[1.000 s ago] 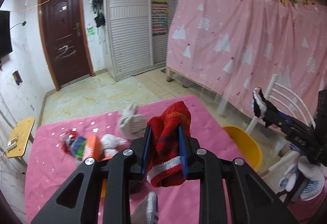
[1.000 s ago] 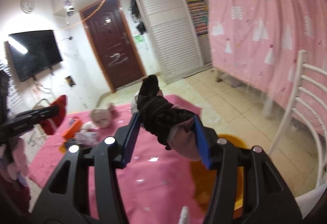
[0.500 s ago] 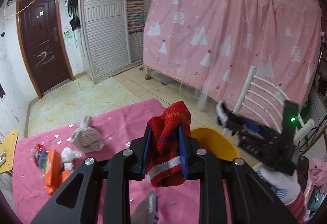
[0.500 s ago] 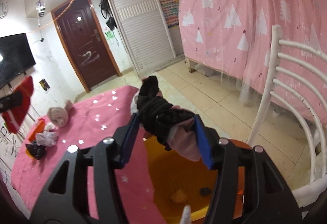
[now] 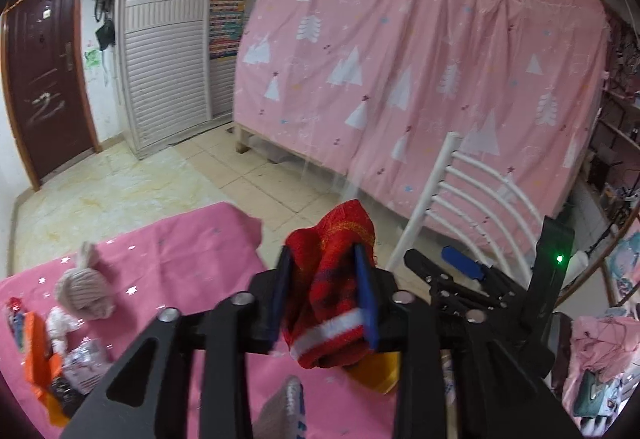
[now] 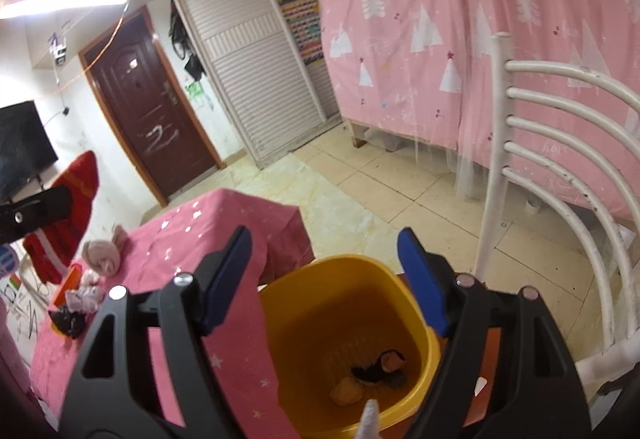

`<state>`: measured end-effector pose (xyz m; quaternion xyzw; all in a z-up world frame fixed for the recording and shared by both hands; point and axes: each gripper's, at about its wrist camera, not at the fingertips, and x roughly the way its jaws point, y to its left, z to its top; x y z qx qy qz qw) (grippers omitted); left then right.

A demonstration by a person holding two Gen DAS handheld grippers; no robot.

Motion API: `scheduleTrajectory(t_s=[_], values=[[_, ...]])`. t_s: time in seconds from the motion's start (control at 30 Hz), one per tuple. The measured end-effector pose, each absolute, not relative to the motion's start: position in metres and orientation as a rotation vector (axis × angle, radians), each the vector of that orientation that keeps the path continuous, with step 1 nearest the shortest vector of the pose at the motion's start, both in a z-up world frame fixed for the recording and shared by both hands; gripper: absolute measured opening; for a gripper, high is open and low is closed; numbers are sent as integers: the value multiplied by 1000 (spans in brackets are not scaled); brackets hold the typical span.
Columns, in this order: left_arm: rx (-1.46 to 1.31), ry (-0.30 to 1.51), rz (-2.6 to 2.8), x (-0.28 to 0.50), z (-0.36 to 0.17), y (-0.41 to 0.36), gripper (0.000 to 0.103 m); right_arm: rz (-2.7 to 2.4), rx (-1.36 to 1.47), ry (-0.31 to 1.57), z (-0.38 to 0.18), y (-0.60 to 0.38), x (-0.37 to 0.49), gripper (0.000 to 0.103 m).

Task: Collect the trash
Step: 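Carry the hat and glove to the yellow bucket and release both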

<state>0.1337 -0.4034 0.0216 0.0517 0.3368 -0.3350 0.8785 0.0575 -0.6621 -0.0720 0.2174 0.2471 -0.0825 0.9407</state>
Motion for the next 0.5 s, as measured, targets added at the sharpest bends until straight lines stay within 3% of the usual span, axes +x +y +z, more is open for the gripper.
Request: scheduleTrajectory(t_s=[0.1, 0.5], values=[[97, 692, -721, 132, 22, -412, 54, -173, 451, 497, -71, -664, 56, 72], [94, 708, -694, 126, 24, -404, 59, -137, 423, 494, -66, -651, 57, 72]])
